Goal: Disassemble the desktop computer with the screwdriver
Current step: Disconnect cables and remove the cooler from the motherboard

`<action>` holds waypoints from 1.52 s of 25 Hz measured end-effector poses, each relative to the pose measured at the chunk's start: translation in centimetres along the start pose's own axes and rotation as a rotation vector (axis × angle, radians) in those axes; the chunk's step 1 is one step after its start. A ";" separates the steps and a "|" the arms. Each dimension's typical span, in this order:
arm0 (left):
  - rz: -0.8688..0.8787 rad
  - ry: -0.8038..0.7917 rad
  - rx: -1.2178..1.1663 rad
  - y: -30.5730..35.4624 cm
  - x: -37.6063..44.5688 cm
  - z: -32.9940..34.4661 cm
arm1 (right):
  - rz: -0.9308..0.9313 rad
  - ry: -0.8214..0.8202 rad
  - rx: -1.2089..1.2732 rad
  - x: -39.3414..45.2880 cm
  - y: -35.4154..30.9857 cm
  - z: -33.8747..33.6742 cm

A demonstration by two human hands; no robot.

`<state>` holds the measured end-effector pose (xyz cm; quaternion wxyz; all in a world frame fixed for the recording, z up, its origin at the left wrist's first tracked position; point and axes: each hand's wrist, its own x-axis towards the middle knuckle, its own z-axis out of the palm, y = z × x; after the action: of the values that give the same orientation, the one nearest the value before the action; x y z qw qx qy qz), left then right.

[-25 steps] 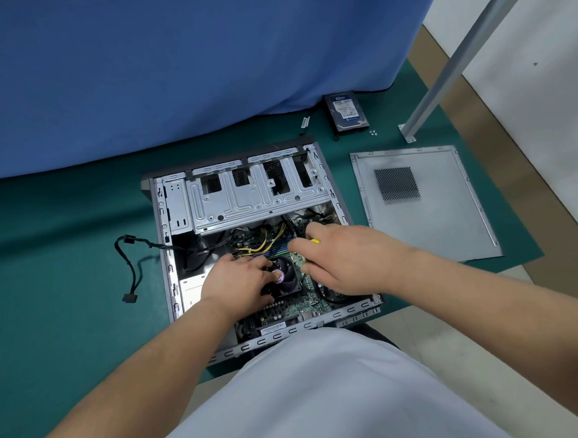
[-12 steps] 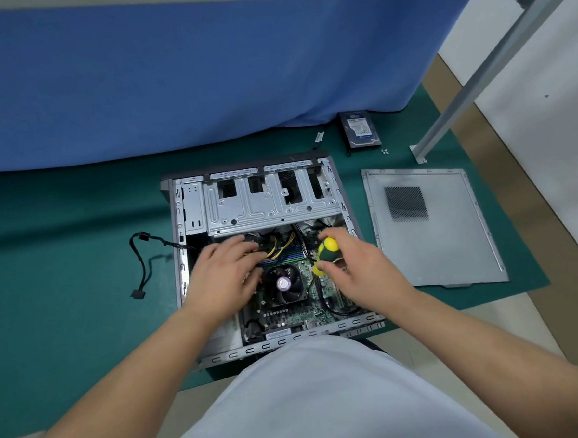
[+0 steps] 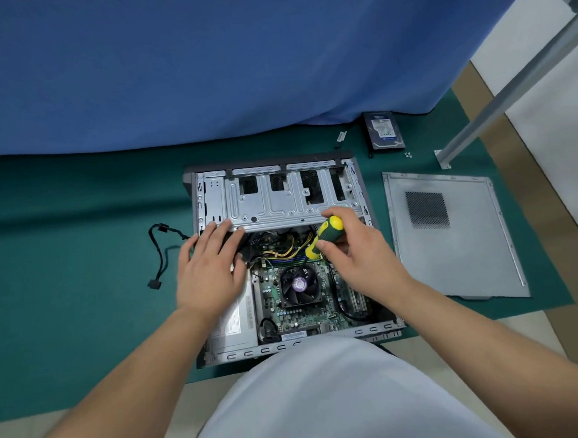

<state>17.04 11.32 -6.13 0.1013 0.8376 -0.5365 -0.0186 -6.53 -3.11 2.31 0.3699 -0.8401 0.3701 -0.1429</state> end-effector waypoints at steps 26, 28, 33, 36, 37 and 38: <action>0.019 0.065 0.028 -0.1 0.2 0.7 | 0.038 -0.058 -0.011 3.3 0.9 3.0; 0.019 0.068 0.023 -0.1 0.2 0.8 | 0.033 -0.062 -0.029 3.2 0.8 3.1; 0.021 0.080 0.028 -0.2 0.2 0.9 | -0.037 -0.104 -0.080 3.1 0.1 2.7; 0.021 0.078 0.033 -0.2 0.2 1.0 | -0.146 -0.182 -0.185 2.9 -1.0 2.3; 0.020 0.078 0.033 -0.2 0.2 1.0 | -0.185 -0.227 -0.214 2.9 -1.4 2.1; 0.018 0.076 0.032 -0.2 0.2 1.0 | -0.220 -0.284 -0.242 3.2 -2.0 2.0</action>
<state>17.20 11.04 -7.12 0.1085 0.8344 -0.5399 0.0227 -2.33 -3.51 2.27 0.2968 -0.9254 0.2351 -0.0172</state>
